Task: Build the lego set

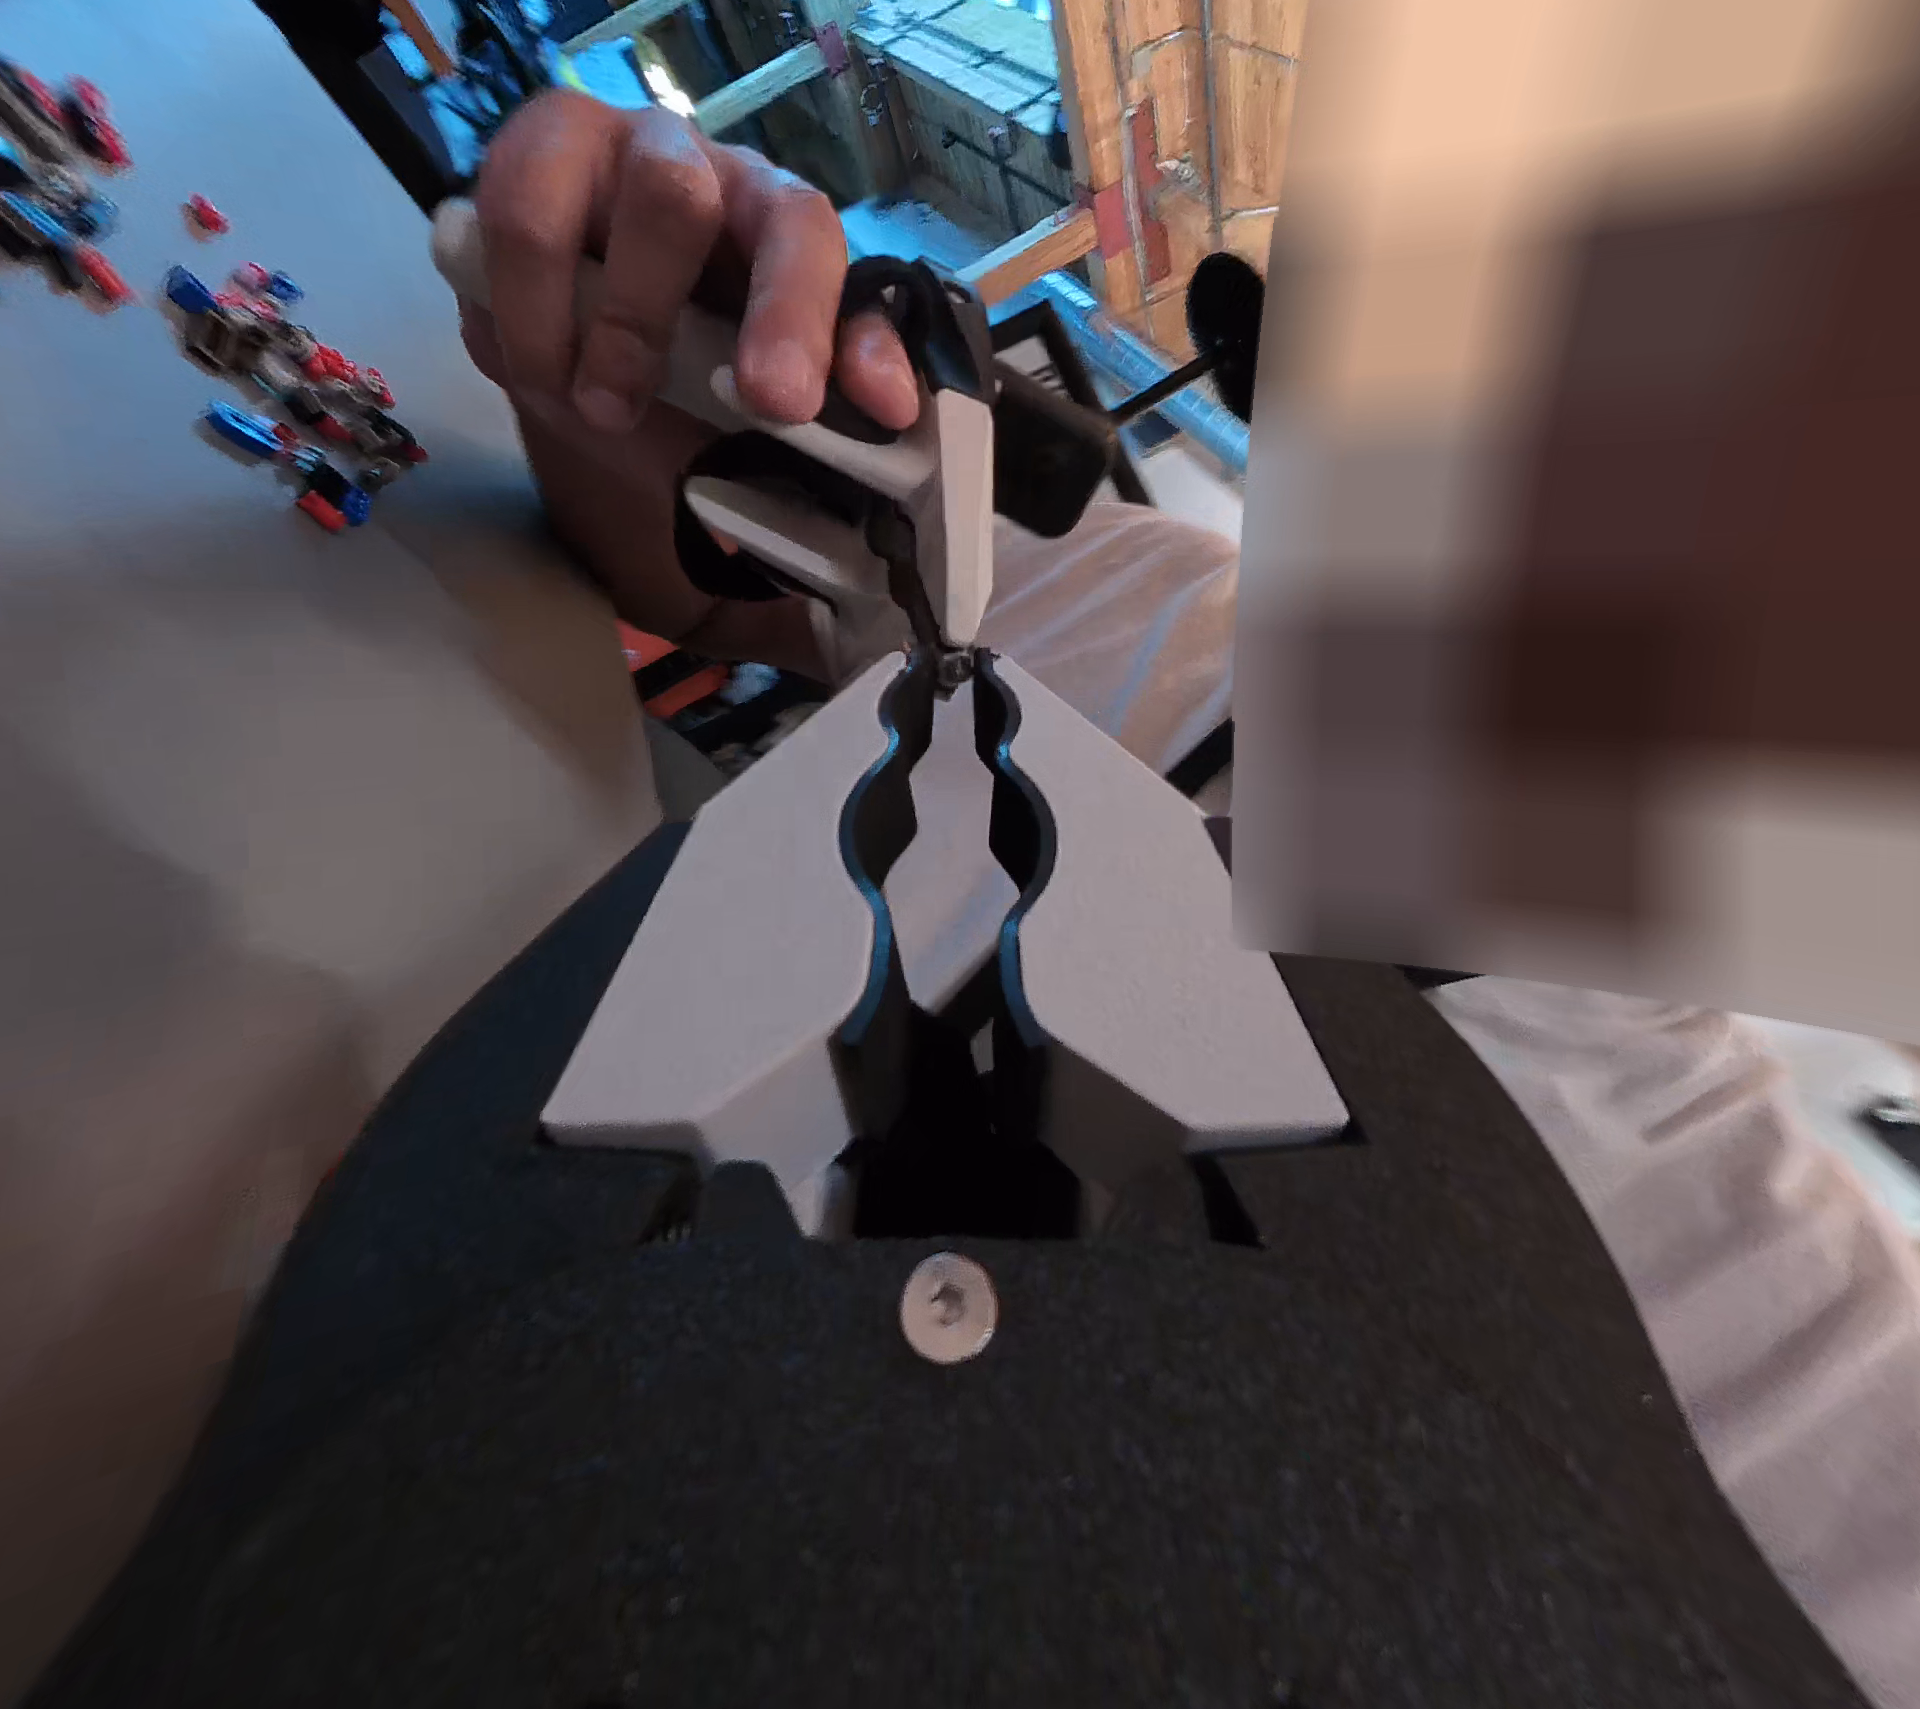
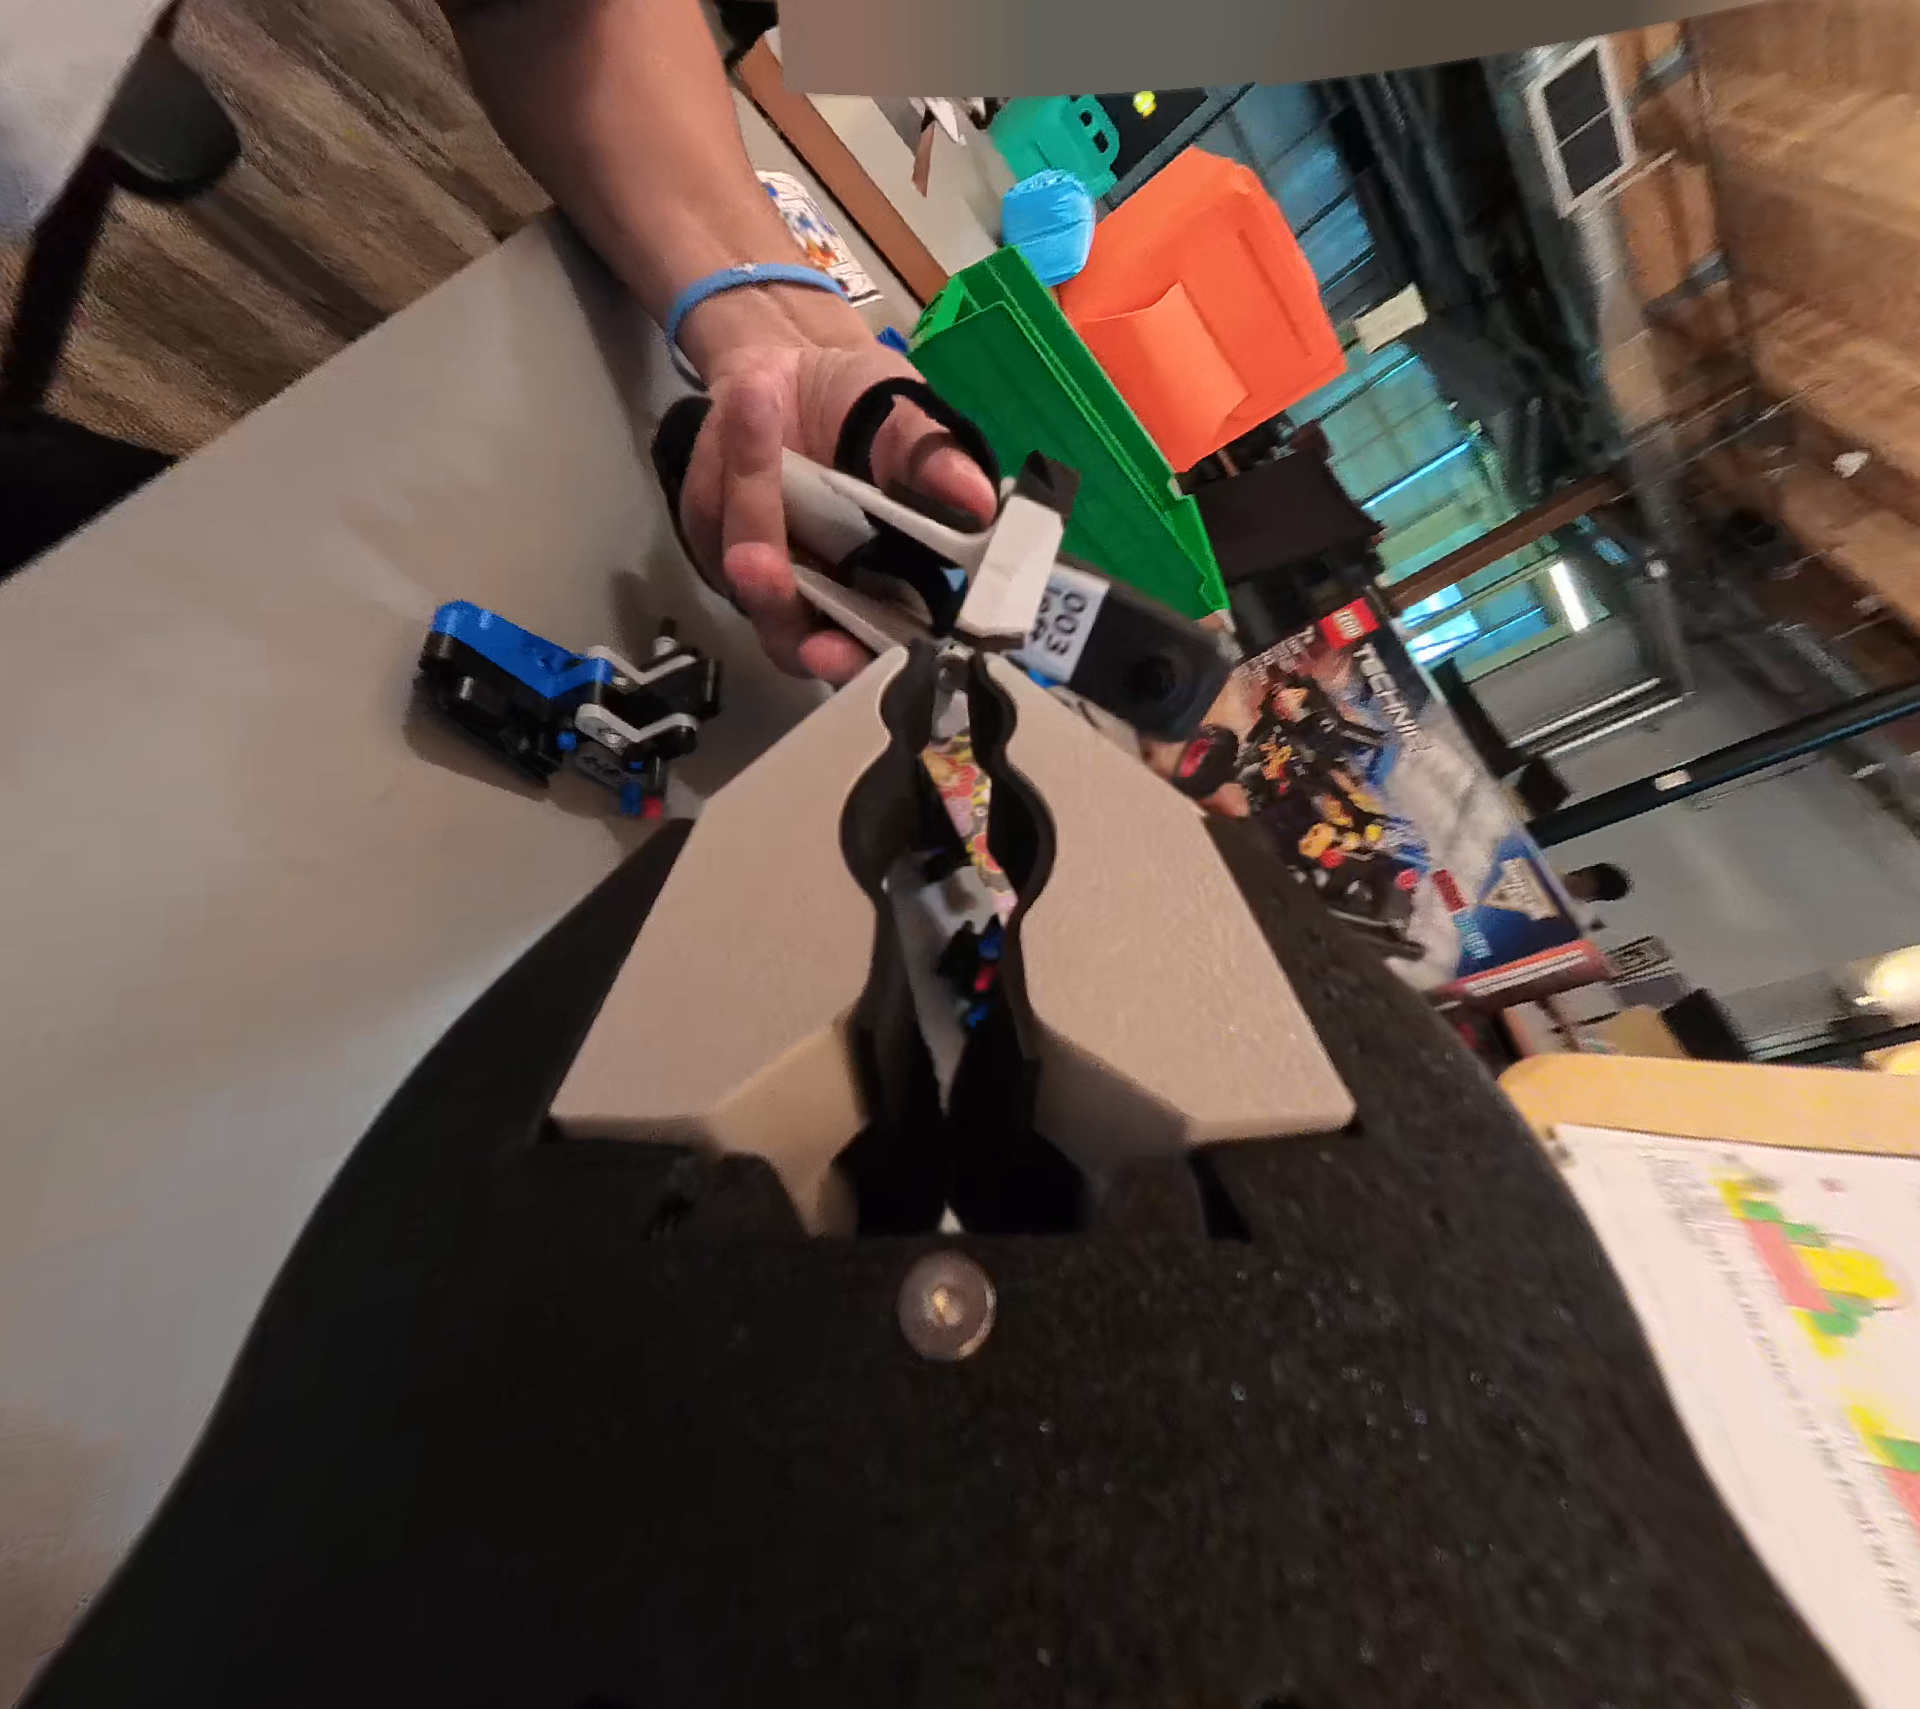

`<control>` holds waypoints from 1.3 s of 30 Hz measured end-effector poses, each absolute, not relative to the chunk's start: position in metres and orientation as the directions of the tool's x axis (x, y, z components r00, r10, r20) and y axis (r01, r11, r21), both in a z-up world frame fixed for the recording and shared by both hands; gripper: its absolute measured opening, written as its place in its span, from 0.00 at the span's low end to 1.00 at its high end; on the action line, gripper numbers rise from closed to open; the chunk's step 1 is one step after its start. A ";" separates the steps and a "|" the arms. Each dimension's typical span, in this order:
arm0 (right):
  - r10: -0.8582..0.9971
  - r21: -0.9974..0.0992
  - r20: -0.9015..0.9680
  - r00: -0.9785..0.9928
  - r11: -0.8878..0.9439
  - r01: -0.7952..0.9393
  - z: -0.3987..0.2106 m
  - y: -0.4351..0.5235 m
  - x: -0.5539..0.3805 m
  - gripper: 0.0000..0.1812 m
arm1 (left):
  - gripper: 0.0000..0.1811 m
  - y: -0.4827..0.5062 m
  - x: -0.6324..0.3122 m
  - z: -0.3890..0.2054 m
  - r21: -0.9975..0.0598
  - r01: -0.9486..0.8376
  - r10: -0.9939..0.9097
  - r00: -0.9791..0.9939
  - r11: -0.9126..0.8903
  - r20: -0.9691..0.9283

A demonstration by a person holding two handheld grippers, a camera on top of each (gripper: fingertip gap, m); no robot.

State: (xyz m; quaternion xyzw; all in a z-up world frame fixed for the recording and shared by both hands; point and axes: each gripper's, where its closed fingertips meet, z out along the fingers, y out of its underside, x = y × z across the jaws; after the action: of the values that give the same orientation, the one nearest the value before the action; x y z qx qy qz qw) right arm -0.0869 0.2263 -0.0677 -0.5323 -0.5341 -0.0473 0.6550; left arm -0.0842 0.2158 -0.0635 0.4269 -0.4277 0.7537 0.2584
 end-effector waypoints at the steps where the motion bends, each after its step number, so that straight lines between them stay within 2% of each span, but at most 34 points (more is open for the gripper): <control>1: 0.521 -0.670 0.730 0.442 0.419 0.613 -0.067 0.226 -0.085 0.03 | 0.04 0.220 -0.083 -0.064 -0.472 -0.726 -0.039 -0.526 -0.499 0.850; 4: 0.621 -0.761 0.620 0.480 0.326 0.562 -0.074 0.228 -0.079 0.03 | 0.10 0.235 -0.087 -0.064 -0.623 -0.644 -0.244 -0.582 -0.445 0.776; 7: 0.755 -0.841 0.427 0.497 0.130 0.525 -0.098 0.230 -0.075 0.03 | 0.12 0.246 -0.098 -0.091 -0.823 -0.540 -0.599 -0.605 -0.175 0.524; 10: 0.821 -0.858 0.267 0.504 -0.036 0.513 -0.120 0.228 -0.074 0.03 | 0.12 0.258 -0.111 -0.120 -0.860 -0.499 -0.792 -0.565 0.106 0.231; 12: 0.841 -0.861 0.206 0.500 -0.087 0.502 -0.126 0.226 -0.076 0.03 | 0.15 0.256 -0.121 -0.136 -0.832 -0.525 -0.812 -0.557 0.180 0.176; 16: 0.841 -0.853 0.188 0.508 -0.117 0.509 -0.132 0.227 -0.076 0.03 | 0.17 0.241 -0.127 -0.155 -0.796 -0.577 -0.794 -0.565 0.186 0.224; 26: 0.843 -0.868 0.154 0.515 -0.133 0.478 -0.132 0.225 -0.082 0.03 | 0.08 0.235 -0.121 -0.174 -0.769 -0.624 -0.805 -0.523 0.137 0.281; 27: 0.844 -0.871 0.141 0.518 -0.143 0.470 -0.132 0.226 -0.082 0.03 | 0.03 0.236 -0.119 -0.173 -0.777 -0.612 -0.812 -0.522 0.143 0.262; 31: 0.842 -0.890 0.075 0.535 -0.185 0.416 -0.131 0.227 -0.082 0.03 | 0.03 0.239 -0.114 -0.168 -0.812 -0.558 -0.835 -0.519 0.169 0.183; 36: 0.843 -0.945 -0.018 0.538 -0.190 0.266 -0.112 0.229 -0.084 0.03 | 0.03 0.241 -0.111 -0.136 -0.914 -0.395 -0.837 -0.529 0.093 0.143; 39: 0.836 -0.948 0.008 0.548 -0.168 0.270 -0.112 0.231 -0.085 0.03 | 0.03 0.241 -0.110 -0.120 -0.951 -0.303 -0.844 -0.526 0.065 0.110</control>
State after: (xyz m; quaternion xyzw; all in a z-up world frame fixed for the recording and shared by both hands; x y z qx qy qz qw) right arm -0.0853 0.2314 -0.1117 -0.7129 -0.3878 0.2749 0.5155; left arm -0.1097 0.2411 -0.1197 0.4181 -0.6857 0.5410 -0.2498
